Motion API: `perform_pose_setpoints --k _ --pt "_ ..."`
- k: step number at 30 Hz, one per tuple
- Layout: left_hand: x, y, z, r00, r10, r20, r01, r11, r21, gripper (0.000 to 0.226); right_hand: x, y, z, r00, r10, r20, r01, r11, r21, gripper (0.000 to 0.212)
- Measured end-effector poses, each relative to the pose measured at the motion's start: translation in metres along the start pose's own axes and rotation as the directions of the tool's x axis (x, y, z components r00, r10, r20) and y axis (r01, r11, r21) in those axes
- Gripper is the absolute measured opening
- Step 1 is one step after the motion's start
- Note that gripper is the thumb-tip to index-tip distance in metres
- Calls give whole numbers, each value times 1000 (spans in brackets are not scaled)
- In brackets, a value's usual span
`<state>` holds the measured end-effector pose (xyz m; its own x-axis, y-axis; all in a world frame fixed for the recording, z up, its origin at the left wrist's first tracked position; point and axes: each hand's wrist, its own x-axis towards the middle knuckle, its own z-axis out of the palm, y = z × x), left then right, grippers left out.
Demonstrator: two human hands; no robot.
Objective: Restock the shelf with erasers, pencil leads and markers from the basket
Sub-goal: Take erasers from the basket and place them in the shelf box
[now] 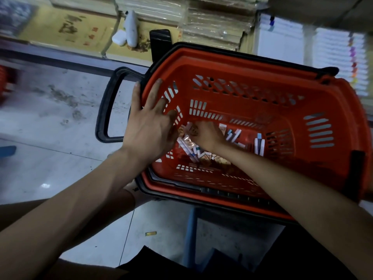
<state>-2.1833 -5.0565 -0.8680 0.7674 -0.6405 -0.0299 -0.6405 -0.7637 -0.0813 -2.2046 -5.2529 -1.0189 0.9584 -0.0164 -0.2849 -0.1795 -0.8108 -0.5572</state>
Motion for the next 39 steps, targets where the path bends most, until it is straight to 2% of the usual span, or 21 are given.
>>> perform_pose_setpoints --k 3,6,8,10,11,12,13,15,16,18,20,22,24,25,27,29,30,32,35,37,39 --pt "15 -7 2 1000 2 6 -2 1000 -15 66 -3 -12 -26 998 -55 9 54 998 15 25" --pt "23 -11 4 997 -30 -66 21 991 -133 65 -12 -27 -62 991 -123 -52 127 990 64 18" --pt "22 -11 0 982 -86 -167 34 956 -291 49 -18 -43 -85 976 -167 -137 186 972 140 15" --pt "21 -9 -11 956 -207 -210 60 833 -550 37 -23 -65 -108 954 -192 -230 238 953 190 20" --pt "21 -7 -18 943 -284 -172 86 711 -698 33 -26 -76 -118 944 -201 -261 258 944 207 21" --pt "21 -5 -26 932 -353 -79 125 520 -845 29 -28 -88 -127 935 -212 -283 277 938 211 20" --pt "22 -2 -35 919 -392 53 162 251 -954 26 -31 -101 -137 926 -230 -299 297 933 203 20" --pt "23 1 -52 880 -359 312 216 -285 -934 29 -35 -125 -150 904 -299 -307 349 929 122 22" --pt "23 2 -60 868 -293 401 235 -469 -851 32 -36 -137 -154 892 -342 -295 377 924 68 25" --pt "22 0 -71 866 -182 466 215 -705 -675 30 -33 -154 -158 878 -394 -270 421 906 45 34" --pt "20 -8 -78 839 -164 519 157 -840 -519 28 -30 -160 -161 863 -370 -344 437 889 141 38" --pt "17 -22 -77 796 -216 566 109 -868 -485 18 -23 -147 -159 803 -316 -506 467 860 204 34" --pt "13 -34 -75 774 -273 571 106 -834 -542 13 -11 -118 -142 781 -262 -567 448 868 216 37" --pt "10 -39 -74 764 -294 574 112 -816 -567 14 -4 -98 -125 826 -240 -510 400 888 229 42" --pt "6 -44 -75 758 -314 571 135 -781 -609 16 10 -57 -83 956 -205 -208 244 952 185 40" --pt "3 -46 -75 773 -303 558 175 -743 -646 14 23 -27 -43 976 -187 110 192 981 -39 30" --pt "2 -45 -75 780 -292 554 195 -727 -659 13 29 -18 -26 960 -209 184 238 960 -151 28" --pt "1 -44 -72 788 -269 553 229 -706 -670 12 40 -15 1 945 -248 215 304 906 -294 26" --pt "2 -46 -68 802 -233 551 266 -686 -677 14 55 -25 29 947 -248 203 315 830 -460 23" --pt "3 -48 -66 801 -226 555 282 -675 -681 15 62 -22 43 936 -214 279 338 767 -546 34" --pt "5 -50 -64 797 -224 561 286 -678 -677 16 68 -13 51 906 -231 354 410 686 -601 29"
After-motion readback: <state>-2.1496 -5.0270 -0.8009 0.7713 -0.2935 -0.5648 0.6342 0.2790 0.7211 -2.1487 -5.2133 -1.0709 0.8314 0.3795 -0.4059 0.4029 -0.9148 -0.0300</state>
